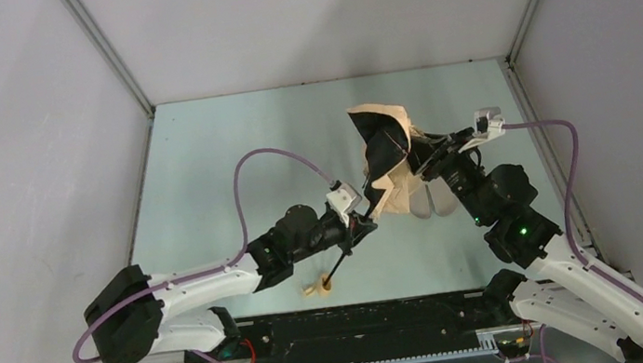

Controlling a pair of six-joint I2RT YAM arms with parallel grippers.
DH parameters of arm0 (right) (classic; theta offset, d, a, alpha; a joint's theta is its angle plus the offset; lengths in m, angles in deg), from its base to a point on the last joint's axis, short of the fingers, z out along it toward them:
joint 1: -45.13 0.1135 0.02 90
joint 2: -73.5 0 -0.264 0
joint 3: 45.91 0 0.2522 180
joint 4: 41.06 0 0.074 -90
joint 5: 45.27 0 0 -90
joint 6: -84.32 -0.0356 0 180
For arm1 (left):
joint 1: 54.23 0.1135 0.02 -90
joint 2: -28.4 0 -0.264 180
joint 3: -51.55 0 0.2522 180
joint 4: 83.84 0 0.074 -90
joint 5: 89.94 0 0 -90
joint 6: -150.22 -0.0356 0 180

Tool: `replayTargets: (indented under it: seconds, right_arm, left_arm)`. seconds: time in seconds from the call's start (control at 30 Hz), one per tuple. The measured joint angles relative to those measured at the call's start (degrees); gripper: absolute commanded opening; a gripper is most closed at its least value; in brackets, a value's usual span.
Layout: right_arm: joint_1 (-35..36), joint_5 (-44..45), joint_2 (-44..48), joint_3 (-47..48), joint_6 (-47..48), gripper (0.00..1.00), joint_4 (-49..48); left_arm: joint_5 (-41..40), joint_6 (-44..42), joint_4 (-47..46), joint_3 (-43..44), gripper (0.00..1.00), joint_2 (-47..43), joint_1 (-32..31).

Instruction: Open the umbrella

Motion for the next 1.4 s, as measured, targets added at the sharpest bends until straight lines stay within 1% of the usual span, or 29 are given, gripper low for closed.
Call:
replayTargets:
  seconds: [0.03, 0.07, 0.1, 0.13, 0.17, 0.2, 0.27, 0.4, 0.5, 0.63, 0.77, 0.93, 1.0, 1.03, 1.07, 1.1, 1.13, 1.17, 1.2, 1.23, 1.33, 1.4]
  right_arm:
    - [0.0, 0.2, 0.0, 0.1, 0.2, 0.62, 0.5]
    - [0.0, 0.5, 0.2, 0.1, 0.9, 0.68, 1.1]
    - [-0.1, 0.6, 0.3, 0.1, 0.9, 0.78, 1.3]
    - [-0.2, 0.7, 0.7, 0.1, 1.3, 0.84, 2.0]
    - [-0.6, 0.7, 1.3, 0.1, 1.3, 0.87, 3.1]
    - [-0.9, 0.7, 2.0, 0.1, 1.3, 0.92, 4.1]
    - [-1.9, 0.8, 4.2, 0.1, 1.6, 0.96, 6.7]
    - [-3.8, 1.3, 9.3, 0.2, 1.5, 0.99, 10.6]
    - [-4.1, 1.2, 13.2, 0.5, 0.8, 0.99, 13.0]
    - [-4.2, -0.8, 14.1, 1.1, -0.7, 0.99, 14.4]
    - [-4.1, -5.4, 10.6, 1.2, -1.9, 0.99, 14.5]
    - [-1.9, -10.9, 0.1, 1.2, -2.5, 0.99, 10.5]
    - [-0.8, -12.6, -4.6, 1.4, -2.6, 0.92, 8.0]
    - [-0.4, -13.5, -7.3, 1.6, -2.6, 0.78, 7.0]
    - [-0.2, -14.6, -9.9, 1.7, -2.5, 0.67, 5.9]
    - [-0.1, -15.2, -11.6, 1.9, -2.2, 0.45, 5.3]
    - [-0.2, -16.0, -13.5, 2.3, -2.4, 0.34, 4.6]
    - [-0.5, -17.3, -15.0, 2.8, -2.3, 0.15, 3.8]
    - [-0.6, -18.2, -15.8, 3.3, -2.3, 0.07, 3.6]
    - [-0.9, -18.9, -16.0, 3.5, -2.0, 0.00, 3.5]
    - [-2.1, -19.5, -13.5, 3.5, -1.4, 0.00, 5.3]
    - [-2.7, -18.2, -8.9, 3.6, -0.4, 0.00, 7.6]
  left_arm:
    - [0.6, 0.1, 0.1, 0.0, 0.00, 0.0, -0.7]
    - [0.7, 0.7, 0.1, 0.0, 0.00, 0.0, -1.2]
    - [0.6, 1.4, 0.1, 0.0, 0.00, 0.0, -1.2]
    - [0.3, 2.7, 0.1, -0.1, 0.00, -0.1, -1.0]
    - [-0.1, 4.0, 0.1, -0.2, 0.00, -0.4, -0.8]
    - [-0.6, 5.5, 0.2, -0.5, 0.00, -0.8, -0.3]
    - [-1.0, 8.6, 0.1, -1.4, 0.00, -1.9, 1.1]
    - [-1.4, 13.4, -0.7, -4.0, 0.00, -4.5, 3.1]
    - [-1.5, 15.8, -1.3, -5.2, 0.00, -6.1, 3.2]
    - [-1.9, 17.0, -2.4, -6.3, 0.00, -7.9, 3.2]
    - [-2.5, 17.3, -3.2, -6.7, 0.00, -9.0, 3.2]
    - [-2.3, 17.2, -3.5, -6.8, 0.00, -9.0, 3.2]
    - [-1.9, 17.2, -3.8, -6.8, 0.00, -9.0, 3.2]
    - [-1.6, 17.2, -3.9, -6.8, 0.00, -9.0, 3.2]
    - [-1.3, 17.2, -3.9, -6.8, 0.00, -9.0, 3.2]
    - [-1.2, 17.2, -3.9, -6.8, 0.00, -9.0, 3.2]
    - [-1.3, 17.2, -3.8, -6.9, 0.00, -9.0, 3.2]
    - [-1.9, 17.2, -3.4, -7.1, 0.00, -9.0, 3.3]
    - [-2.5, 17.2, -3.0, -7.4, 0.00, -9.0, 3.8]
    - [-2.9, 17.3, -2.7, -7.6, 0.00, -9.1, 4.4]
    - [-2.6, 18.7, -2.4, -8.8, 0.00, -10.6, 8.5]
    - [-1.8, 19.4, -1.8, -10.5, 0.00, -12.4, 12.2]
